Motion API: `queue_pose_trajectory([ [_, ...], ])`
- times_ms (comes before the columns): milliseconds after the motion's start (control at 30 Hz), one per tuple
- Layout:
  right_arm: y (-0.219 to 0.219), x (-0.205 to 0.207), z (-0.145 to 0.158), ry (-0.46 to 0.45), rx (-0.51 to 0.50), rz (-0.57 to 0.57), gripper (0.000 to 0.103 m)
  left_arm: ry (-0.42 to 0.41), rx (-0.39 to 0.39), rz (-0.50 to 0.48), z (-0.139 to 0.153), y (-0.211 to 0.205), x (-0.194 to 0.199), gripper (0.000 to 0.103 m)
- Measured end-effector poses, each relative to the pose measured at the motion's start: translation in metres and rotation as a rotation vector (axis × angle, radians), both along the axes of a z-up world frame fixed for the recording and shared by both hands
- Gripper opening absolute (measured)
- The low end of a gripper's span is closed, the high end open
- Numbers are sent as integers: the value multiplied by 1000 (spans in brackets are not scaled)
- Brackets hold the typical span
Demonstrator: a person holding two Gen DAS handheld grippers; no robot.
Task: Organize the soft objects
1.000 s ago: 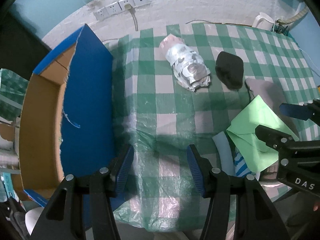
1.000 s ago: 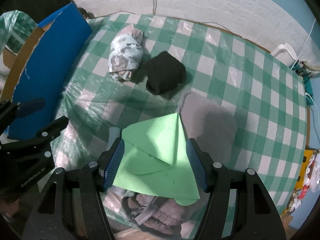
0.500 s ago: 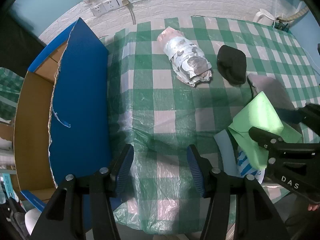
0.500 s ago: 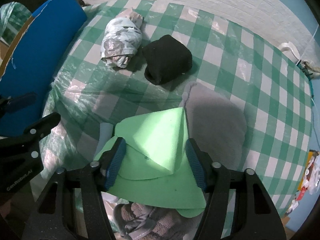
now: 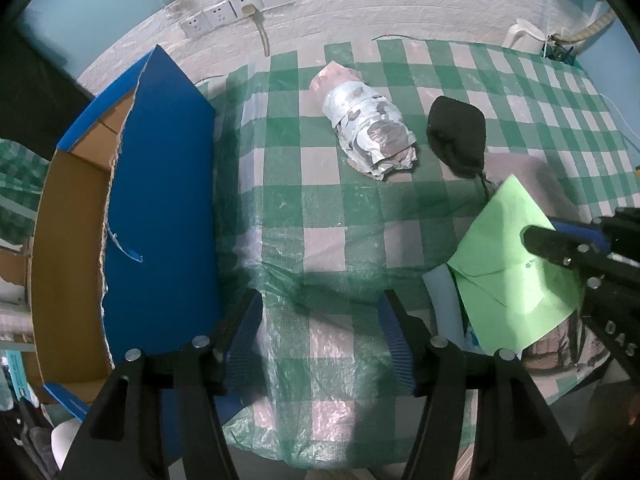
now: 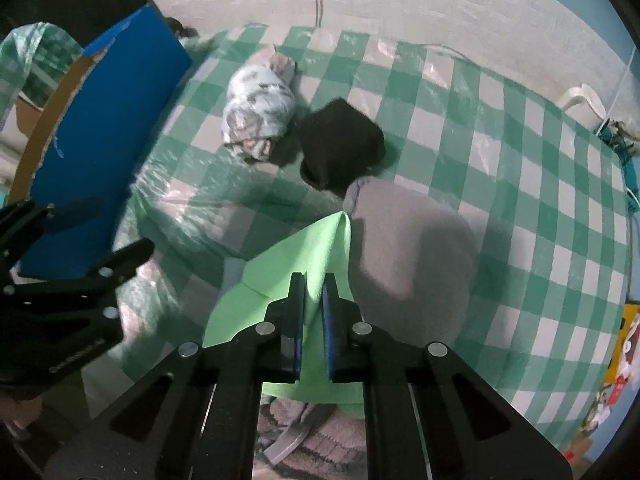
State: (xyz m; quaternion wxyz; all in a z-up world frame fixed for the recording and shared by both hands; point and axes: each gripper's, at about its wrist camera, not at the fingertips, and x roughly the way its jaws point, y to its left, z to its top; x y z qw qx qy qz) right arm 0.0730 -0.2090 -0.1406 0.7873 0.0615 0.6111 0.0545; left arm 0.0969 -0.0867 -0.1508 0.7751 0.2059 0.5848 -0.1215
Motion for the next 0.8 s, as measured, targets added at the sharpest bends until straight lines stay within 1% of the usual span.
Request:
queue_pose_trajectory([
  [233, -6, -6, 27, -57, 2, -11, 9, -2, 8, -6, -1, -3, -1, 62],
  [367, -15, -2, 25, -30, 15, -35, 10, 2, 13, -4, -1, -6, -2, 62],
  [400, -17, -1, 22, -21, 5, -47, 12, 4, 11, -3, -1, -7, -1, 63],
  [433, -20, -2, 20, -15, -6, -56, 21, 6, 9, -3, 0, -8, -1, 64],
  [467, -23, -3, 18, -10, -17, -66, 31, 6, 7, -5, 1, -9, -2, 68],
  [500, -25, -3, 16, -7, -25, -75, 35, 6, 4, -10, 2, -12, -1, 70],
  [533, -28, -5, 15, -2, -30, -83, 42, 5, 2, -14, 2, -14, -2, 70],
  [567, -30, -6, 14, 3, -34, -89, 47, 2, -1, -18, 3, -16, -2, 71],
  [700, -44, -17, 15, 14, -31, -121, 57, 8, -14, -39, 3, -27, -3, 75],
  [800, -50, -28, 18, 16, -8, -136, 57, 19, -19, -57, 2, -36, -4, 75],
])
